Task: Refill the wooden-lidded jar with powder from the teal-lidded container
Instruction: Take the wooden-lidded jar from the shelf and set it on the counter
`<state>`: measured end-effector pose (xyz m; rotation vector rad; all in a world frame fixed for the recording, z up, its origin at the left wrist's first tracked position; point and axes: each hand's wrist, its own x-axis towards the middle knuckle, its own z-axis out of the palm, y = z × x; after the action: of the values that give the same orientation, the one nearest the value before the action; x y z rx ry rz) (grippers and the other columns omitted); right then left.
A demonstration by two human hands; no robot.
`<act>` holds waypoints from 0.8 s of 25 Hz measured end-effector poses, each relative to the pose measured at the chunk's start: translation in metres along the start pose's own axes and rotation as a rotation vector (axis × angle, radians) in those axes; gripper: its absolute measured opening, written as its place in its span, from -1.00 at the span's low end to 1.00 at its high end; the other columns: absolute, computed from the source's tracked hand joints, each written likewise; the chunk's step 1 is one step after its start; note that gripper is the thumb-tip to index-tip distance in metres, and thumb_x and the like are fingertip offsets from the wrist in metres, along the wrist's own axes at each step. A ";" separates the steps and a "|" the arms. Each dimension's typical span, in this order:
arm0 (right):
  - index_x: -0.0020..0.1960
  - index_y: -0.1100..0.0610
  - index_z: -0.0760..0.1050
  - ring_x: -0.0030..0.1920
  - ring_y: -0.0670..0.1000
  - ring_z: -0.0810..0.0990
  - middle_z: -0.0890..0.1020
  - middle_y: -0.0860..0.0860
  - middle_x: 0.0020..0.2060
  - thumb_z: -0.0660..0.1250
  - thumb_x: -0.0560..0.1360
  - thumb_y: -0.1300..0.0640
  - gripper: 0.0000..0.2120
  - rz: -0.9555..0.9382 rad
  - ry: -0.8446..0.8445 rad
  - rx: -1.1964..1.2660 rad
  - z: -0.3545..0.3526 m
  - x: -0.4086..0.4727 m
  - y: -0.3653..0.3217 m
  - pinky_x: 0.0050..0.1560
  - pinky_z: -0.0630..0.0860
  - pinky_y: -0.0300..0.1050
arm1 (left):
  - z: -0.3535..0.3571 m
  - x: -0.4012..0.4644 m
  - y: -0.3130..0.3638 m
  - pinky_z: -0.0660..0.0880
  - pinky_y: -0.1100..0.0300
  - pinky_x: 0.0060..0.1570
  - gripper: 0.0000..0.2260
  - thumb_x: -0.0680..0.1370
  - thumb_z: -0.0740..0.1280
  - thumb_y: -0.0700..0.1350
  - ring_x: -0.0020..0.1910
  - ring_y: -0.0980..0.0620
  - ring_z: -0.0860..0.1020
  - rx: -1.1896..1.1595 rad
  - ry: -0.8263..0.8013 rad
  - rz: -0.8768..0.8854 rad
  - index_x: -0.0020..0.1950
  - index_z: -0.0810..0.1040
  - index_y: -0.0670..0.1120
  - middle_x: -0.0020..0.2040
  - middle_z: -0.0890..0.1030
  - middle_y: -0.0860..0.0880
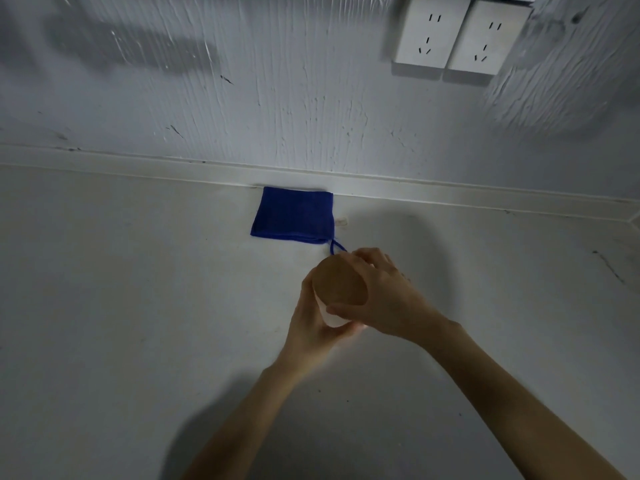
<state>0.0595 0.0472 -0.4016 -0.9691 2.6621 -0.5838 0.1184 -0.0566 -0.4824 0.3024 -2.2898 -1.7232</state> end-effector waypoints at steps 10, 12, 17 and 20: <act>0.36 -0.06 0.17 0.19 0.04 0.30 0.27 0.08 0.28 0.38 0.34 -0.15 -0.32 -0.254 -0.293 -0.397 -0.032 0.023 -0.006 0.12 0.35 -0.11 | -0.007 0.011 -0.002 0.49 0.09 0.17 -0.15 0.14 0.44 0.19 0.15 0.06 0.49 0.201 -0.049 0.057 0.34 0.21 -0.01 0.21 0.48 -0.01; 0.36 -0.15 0.12 0.19 0.05 0.28 0.22 0.06 0.29 0.42 0.30 -0.17 -0.26 -0.275 -0.376 -0.456 -0.036 0.031 -0.005 0.12 0.36 -0.10 | -0.010 0.014 -0.005 0.48 0.29 0.09 -0.12 0.11 0.43 0.22 0.14 0.09 0.47 0.208 -0.080 0.074 0.34 0.15 0.04 0.20 0.43 0.07; 0.35 -0.11 0.18 0.19 0.06 0.29 0.24 0.07 0.28 0.46 0.29 -0.09 -0.27 -0.398 -0.470 -0.534 -0.041 0.043 -0.007 0.08 0.35 -0.12 | -0.013 0.016 -0.008 0.49 0.23 0.08 -0.08 0.07 0.40 0.28 0.10 0.17 0.47 0.160 -0.125 0.068 0.33 0.20 -0.02 0.16 0.45 0.11; 0.36 -0.10 0.16 0.25 0.07 0.26 0.22 0.06 0.31 0.47 0.28 -0.04 -0.25 -0.459 -0.439 -0.521 -0.045 0.039 -0.006 0.11 0.32 -0.14 | -0.012 0.018 -0.010 0.49 0.23 0.11 -0.11 0.10 0.40 0.33 0.12 0.16 0.47 0.162 -0.147 0.096 0.31 0.19 0.01 0.18 0.45 0.09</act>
<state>0.0179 0.0301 -0.3629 -1.6468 2.2248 0.2566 0.1052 -0.0764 -0.4873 0.0963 -2.5106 -1.5639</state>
